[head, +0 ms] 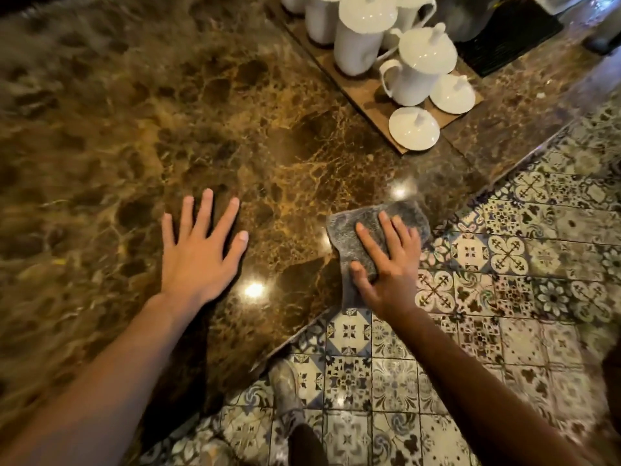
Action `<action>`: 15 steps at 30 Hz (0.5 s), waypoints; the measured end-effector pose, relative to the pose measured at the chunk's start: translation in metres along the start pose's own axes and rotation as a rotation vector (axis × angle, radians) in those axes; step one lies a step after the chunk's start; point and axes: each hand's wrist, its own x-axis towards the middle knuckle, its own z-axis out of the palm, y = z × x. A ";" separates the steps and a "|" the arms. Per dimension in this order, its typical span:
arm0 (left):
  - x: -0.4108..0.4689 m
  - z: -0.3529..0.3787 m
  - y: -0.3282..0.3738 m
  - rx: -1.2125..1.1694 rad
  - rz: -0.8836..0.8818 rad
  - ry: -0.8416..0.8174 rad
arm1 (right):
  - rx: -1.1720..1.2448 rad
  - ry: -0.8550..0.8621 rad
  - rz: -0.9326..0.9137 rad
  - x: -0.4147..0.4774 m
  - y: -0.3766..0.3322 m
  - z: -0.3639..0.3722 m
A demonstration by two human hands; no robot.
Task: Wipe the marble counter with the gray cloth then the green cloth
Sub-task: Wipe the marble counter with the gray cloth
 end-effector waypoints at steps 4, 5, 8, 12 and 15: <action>-0.044 0.003 -0.021 -0.028 0.038 0.002 | 0.131 0.103 -0.052 -0.039 -0.073 0.028; -0.055 0.003 -0.029 -0.045 0.039 0.003 | 0.146 0.128 -0.077 -0.049 -0.091 0.034; -0.089 0.000 -0.047 -0.156 0.042 0.022 | 0.165 0.153 -0.132 -0.082 -0.150 0.053; -0.146 -0.010 -0.065 -0.341 -0.018 0.117 | 0.158 0.035 -0.117 -0.127 -0.237 0.066; -0.180 -0.015 -0.078 -0.488 -0.165 0.054 | 0.176 -0.079 -0.085 -0.149 -0.290 0.069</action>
